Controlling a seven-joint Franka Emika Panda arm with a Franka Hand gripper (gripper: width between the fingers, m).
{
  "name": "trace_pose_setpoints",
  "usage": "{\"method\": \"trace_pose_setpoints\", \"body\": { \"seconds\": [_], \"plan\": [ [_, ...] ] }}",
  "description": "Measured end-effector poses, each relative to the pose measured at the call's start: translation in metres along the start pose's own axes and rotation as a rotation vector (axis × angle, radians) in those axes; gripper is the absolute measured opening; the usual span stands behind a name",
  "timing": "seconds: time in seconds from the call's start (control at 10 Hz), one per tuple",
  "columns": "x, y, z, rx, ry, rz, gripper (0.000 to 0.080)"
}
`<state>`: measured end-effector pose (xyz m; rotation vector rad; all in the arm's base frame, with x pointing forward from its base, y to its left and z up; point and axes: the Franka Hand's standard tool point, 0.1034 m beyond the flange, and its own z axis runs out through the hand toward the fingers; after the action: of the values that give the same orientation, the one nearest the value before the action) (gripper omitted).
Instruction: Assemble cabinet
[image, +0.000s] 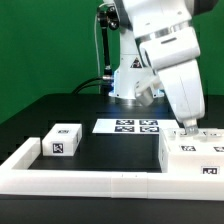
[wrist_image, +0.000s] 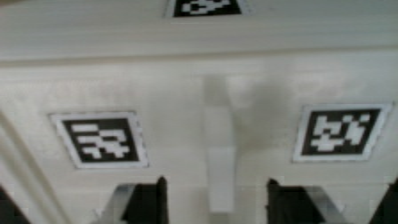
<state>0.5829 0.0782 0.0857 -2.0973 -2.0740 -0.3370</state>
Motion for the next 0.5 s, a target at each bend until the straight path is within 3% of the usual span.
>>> {"method": "trace_pose_setpoints", "body": {
  "seconds": [0.2, 0.3, 0.5],
  "plan": [
    [0.001, -0.016, -0.006, -0.006, -0.024, -0.004, 0.0601],
    [-0.002, -0.023, -0.003, -0.004, -0.026, -0.001, 0.0601],
    [-0.002, -0.023, -0.002, -0.003, -0.024, -0.001, 0.0647]
  ]
}}
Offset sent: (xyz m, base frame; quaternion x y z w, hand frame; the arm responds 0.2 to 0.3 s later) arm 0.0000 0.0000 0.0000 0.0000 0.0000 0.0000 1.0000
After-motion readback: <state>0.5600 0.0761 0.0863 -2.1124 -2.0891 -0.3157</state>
